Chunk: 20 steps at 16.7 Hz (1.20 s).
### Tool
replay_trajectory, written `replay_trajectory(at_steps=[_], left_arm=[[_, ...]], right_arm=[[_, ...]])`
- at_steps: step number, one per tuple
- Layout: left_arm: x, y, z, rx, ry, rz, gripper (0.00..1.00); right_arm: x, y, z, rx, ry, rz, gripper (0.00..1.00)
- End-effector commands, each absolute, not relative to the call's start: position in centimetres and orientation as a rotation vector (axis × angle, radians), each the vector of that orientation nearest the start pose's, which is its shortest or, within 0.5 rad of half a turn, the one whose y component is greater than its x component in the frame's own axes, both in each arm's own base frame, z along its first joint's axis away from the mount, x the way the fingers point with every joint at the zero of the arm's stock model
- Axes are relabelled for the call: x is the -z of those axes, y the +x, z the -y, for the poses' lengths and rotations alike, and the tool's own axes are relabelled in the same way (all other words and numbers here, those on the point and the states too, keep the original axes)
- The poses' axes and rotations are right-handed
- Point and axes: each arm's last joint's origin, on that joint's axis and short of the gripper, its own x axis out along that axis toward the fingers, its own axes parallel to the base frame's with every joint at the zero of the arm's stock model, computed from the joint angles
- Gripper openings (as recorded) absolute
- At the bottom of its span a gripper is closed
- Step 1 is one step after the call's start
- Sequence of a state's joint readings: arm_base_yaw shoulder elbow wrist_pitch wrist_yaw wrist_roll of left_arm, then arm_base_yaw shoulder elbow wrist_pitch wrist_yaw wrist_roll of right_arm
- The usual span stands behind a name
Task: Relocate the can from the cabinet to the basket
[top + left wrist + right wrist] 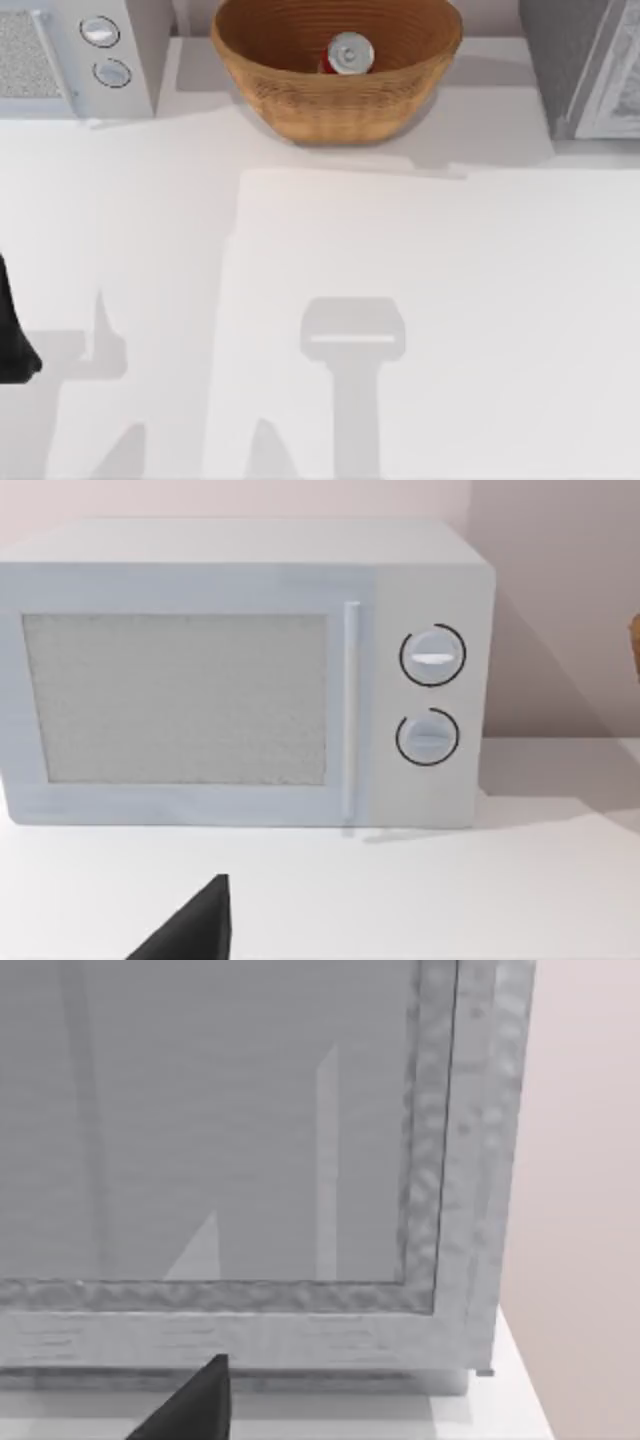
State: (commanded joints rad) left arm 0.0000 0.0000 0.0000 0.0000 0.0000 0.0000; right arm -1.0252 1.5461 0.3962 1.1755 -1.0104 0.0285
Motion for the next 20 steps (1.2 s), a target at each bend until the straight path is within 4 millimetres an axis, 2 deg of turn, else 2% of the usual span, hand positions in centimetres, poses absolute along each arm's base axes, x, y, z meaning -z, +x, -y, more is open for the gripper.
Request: replay_trajectory(at_steps=[3,5,8,11,13,16,18,20], left_arm=[[-16.0,10.6,0.1,0.000,0.000,0.000,1.00],[-16.0,10.6,0.1,0.000,0.000,0.000,1.00],[-16.0,10.6,0.1,0.000,0.000,0.000,1.00],[-16.0,10.6,0.1,0.000,0.000,0.000,1.00],[-16.0,10.6,0.1,0.000,0.000,0.000,1.00],[-16.0,10.6,0.1,0.000,0.000,0.000,1.00],[-16.0,10.6,0.1,0.000,0.000,0.000,1.00],[-16.0,10.6,0.1,0.000,0.000,0.000,1.00]], right_arm=[[-18.8,16.6,22.7,0.000,-0.011,0.005,1.00],[-21.3,17.5,24.5,-0.003,-0.010,0.004,1.00],[-26.2,18.6,26.7,-0.008,0.006,-0.005,1.00],[-32.5,19.1,27.7,-0.010,0.028,-0.018,1.00],[-37.0,18.9,27.3,-0.010,0.039,-0.024,1.00],[-43.2,18.0,25.3,-0.007,0.046,-0.028,1.00],[-46.7,17.0,23.3,-0.005,0.036,-0.022,1.00],[-49.2,16.2,21.5,-0.004,0.019,-0.013,1.00]])
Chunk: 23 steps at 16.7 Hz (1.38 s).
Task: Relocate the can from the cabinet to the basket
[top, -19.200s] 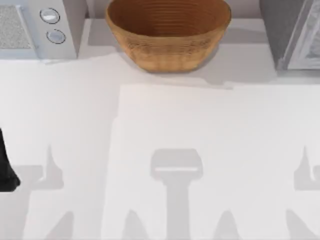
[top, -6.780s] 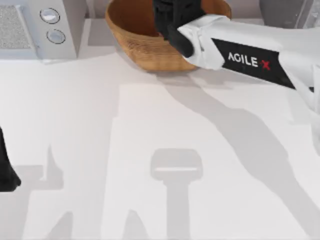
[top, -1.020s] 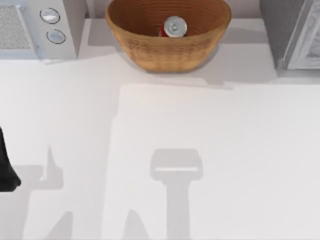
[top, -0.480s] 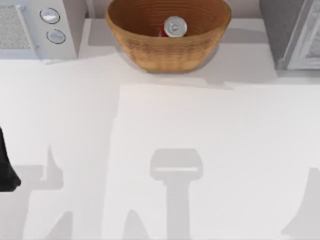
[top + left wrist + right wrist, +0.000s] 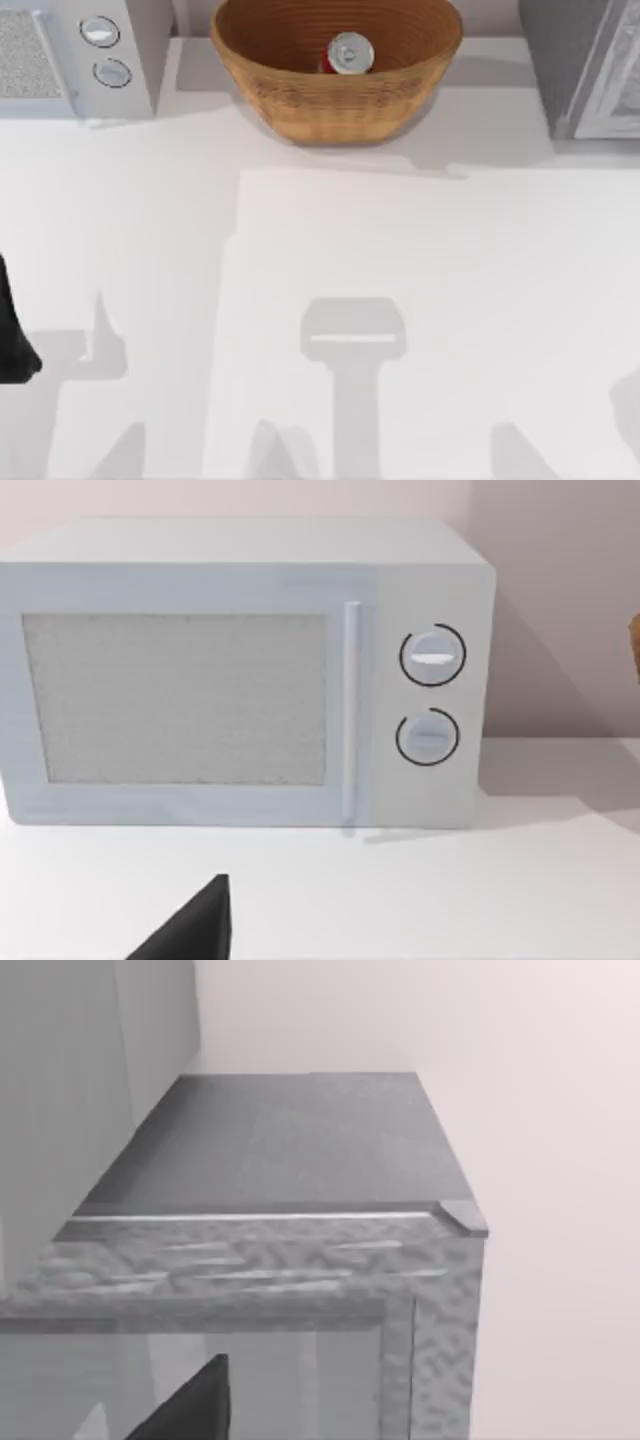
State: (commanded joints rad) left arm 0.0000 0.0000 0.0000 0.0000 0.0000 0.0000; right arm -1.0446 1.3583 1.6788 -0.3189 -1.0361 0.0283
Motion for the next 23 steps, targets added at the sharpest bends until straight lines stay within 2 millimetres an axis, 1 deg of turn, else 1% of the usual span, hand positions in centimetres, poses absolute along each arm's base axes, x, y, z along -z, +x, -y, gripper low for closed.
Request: replay_trajectory(at_steps=[2,3,8,10,13,15,17,20,21,23], left_arm=[[-16.0,10.6,0.1,0.000,0.000,0.000,1.00],[-16.0,10.6,0.1,0.000,0.000,0.000,1.00],[-16.0,10.6,0.1,0.000,0.000,0.000,1.00],[-16.0,10.6,0.1,0.000,0.000,0.000,1.00],[-16.0,10.6,0.1,0.000,0.000,0.000,1.00],[-16.0,10.6,0.1,0.000,0.000,0.000,1.00],[-16.0,10.6,0.1,0.000,0.000,0.000,1.00],[-16.0,10.6,0.1,0.000,0.000,0.000,1.00],[-16.0,10.6,0.1,0.000,0.000,0.000,1.00],[-16.0,10.6,0.1,0.000,0.000,0.000,1.00]], right_arm=[[-50.7,15.6,20.3,-0.003,0.006,-0.005,1.00],[-51.0,15.4,20.0,-0.003,0.004,-0.004,1.00],[-51.0,15.4,20.1,-0.001,0.001,-0.002,1.00],[-51.2,15.9,19.7,0.001,-0.002,0.001,1.00],[-51.5,18.2,18.0,0.001,-0.006,0.008,1.00],[-51.6,20.4,15.8,-0.001,-0.004,0.011,1.00],[-51.6,22.8,12.8,-0.003,0.001,0.010,1.00],[-51.5,25.6,6.7,-0.002,0.008,0.004,1.00],[-51.5,26.0,4.4,-0.002,0.008,0.001,1.00],[-51.3,26.3,-0.1,-0.002,0.008,-0.003,1.00]])
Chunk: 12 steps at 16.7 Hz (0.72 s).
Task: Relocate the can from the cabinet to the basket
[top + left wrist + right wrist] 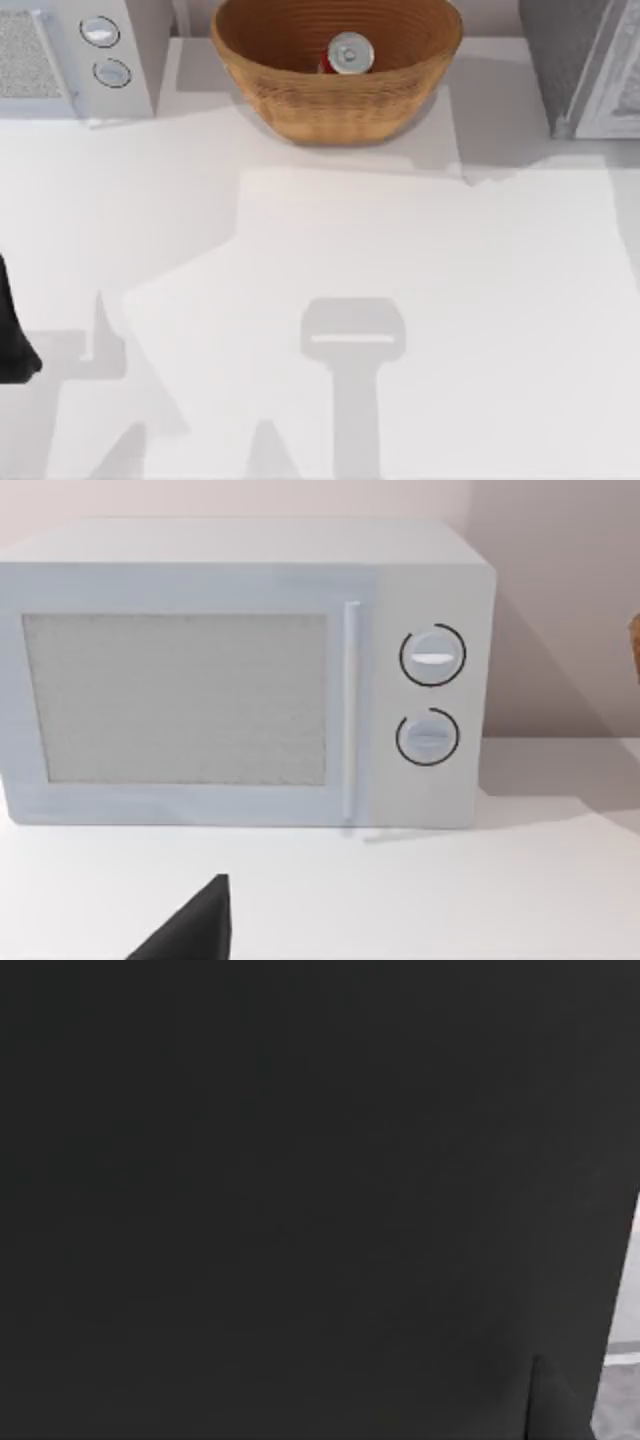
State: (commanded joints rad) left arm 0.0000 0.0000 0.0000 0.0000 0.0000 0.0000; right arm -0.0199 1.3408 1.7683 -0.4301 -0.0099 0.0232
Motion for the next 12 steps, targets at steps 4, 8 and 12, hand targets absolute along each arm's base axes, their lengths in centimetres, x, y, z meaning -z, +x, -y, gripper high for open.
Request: replay_trajectory(at_steps=[4,8,12], left_arm=[[-16.0,10.6,0.1,0.000,0.000,0.000,1.00],[-16.0,10.6,0.1,0.000,0.000,0.000,1.00],[-16.0,10.6,0.1,0.000,0.000,0.000,1.00]], right_arm=[[-51.1,24.5,-6.9,-0.001,0.003,-0.005,1.00],[-51.0,22.8,-9.7,-0.001,0.001,-0.003,1.00],[-51.0,22.7,-9.8,-0.001,0.001,-0.002,1.00]])
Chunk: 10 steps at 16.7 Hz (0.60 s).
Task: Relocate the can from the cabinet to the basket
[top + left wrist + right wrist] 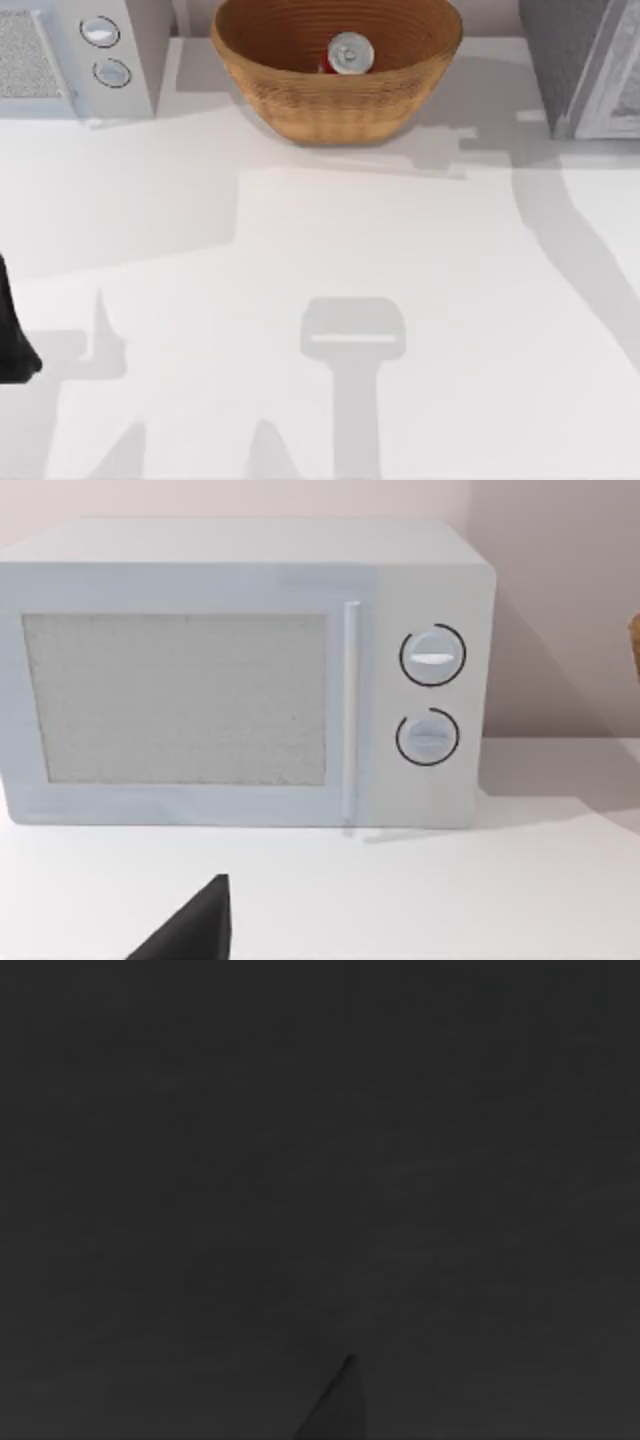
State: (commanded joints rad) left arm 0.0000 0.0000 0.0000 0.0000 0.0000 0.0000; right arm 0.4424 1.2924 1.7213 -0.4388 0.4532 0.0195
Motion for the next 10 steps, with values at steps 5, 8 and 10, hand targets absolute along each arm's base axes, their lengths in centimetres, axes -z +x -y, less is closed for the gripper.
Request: replay_trajectory(at_steps=[5,8,10], left_arm=[[-16.0,10.6,0.1,0.000,0.000,0.000,1.00],[-16.0,10.6,0.1,0.000,0.000,0.000,1.00],[-16.0,10.6,0.1,0.000,0.000,0.000,1.00]], right_arm=[[-51.9,23.7,-8.9,0.038,0.003,0.024,1.00],[-51.7,26.2,-8.9,0.040,-0.001,0.019,1.00],[-51.6,26.9,-8.8,0.042,-0.001,0.019,1.00]])
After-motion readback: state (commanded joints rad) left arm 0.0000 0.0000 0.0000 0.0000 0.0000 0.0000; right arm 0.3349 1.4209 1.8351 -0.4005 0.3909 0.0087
